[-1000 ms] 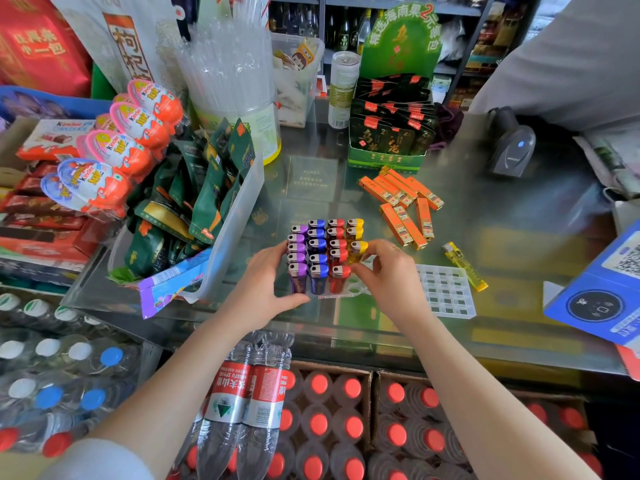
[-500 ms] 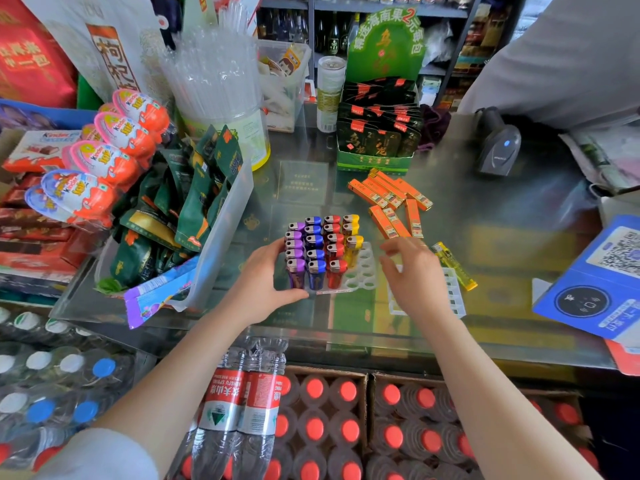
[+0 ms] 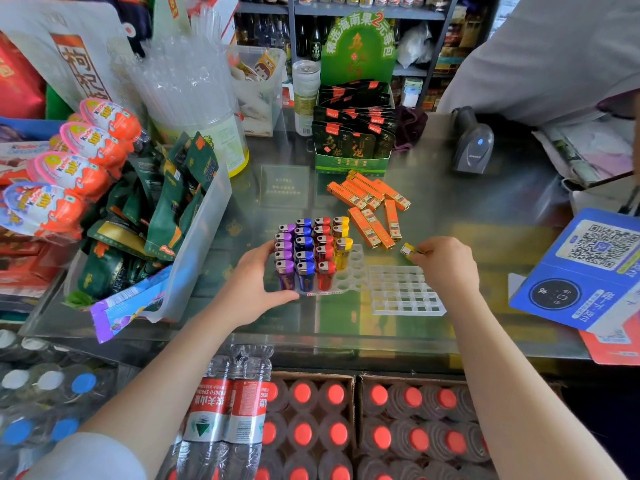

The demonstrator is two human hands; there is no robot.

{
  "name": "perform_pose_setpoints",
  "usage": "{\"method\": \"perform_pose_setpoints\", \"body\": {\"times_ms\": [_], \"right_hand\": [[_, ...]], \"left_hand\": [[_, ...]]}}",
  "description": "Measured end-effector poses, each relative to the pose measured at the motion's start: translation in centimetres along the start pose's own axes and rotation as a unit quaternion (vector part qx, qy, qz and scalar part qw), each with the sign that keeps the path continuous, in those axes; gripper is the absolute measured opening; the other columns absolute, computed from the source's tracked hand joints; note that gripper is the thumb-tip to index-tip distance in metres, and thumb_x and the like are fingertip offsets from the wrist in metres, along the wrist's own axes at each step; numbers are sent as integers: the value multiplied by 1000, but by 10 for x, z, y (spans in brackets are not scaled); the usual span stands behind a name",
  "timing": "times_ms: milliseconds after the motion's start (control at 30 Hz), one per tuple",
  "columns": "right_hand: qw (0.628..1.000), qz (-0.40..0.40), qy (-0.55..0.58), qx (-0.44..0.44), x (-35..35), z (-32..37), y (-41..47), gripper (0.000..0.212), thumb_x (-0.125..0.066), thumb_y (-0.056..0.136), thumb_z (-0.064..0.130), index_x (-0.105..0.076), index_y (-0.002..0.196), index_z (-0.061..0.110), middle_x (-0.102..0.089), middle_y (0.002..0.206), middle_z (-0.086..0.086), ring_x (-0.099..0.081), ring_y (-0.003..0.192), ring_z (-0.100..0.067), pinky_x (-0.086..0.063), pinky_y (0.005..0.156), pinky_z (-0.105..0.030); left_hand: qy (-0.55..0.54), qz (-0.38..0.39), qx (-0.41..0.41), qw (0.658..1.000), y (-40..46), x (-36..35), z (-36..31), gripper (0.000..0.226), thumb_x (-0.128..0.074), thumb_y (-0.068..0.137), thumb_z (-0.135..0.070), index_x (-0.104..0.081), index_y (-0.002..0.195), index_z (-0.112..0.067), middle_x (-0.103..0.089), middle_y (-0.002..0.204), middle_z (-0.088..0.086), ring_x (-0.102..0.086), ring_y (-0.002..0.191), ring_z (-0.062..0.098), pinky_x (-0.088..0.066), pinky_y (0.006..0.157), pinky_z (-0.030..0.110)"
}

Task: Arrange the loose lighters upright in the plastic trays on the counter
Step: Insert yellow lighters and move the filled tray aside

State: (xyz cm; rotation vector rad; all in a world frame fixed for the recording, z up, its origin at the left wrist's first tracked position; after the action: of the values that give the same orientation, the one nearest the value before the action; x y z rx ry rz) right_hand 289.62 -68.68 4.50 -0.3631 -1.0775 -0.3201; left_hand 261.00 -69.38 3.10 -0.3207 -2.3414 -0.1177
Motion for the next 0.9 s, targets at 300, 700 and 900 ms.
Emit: {"method": "perform_pose_setpoints", "body": {"times_ms": [300,700,900], "right_hand": [[941,-6,285,182,-6,53,-32,12,-59,87,14,-57,99,14,-56,77,10,-49,64,-5,-39,56,-9],[873,118,361,305,-37,74,-56,30,-63,83,6,-52,89,34,-57,74,14,-55,67,6,-43,63,-7],[885,68,282,364,-38,77,-47,13,-66,80,6,-60,91,11,-53,76,14,-54,71,5,-41,63,-5]], "left_hand": [[15,-17,6,1000,-7,5,-1,82,-81,62,-33,-38,130,-20,-46,132,-1,-37,123,15,-29,97,27],[25,-37,26,999,-16,20,23,79,-79,64,-35,-39,130,-22,-48,131,-2,-40,123,14,-34,102,34],[19,-40,-3,999,-18,20,19,71,-78,65,-34,-43,127,-24,-52,126,-4,-44,120,14,-36,101,36]]}}
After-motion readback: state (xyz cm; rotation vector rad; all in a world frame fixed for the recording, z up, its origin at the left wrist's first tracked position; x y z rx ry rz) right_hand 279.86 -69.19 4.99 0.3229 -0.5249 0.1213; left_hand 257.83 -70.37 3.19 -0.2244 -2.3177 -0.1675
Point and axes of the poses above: each hand's wrist, its own y-axis towards the middle knuckle, its own x-axis out of the back of the hand, z = x × y, the point moved 1 cm from there along y, towards the middle knuckle
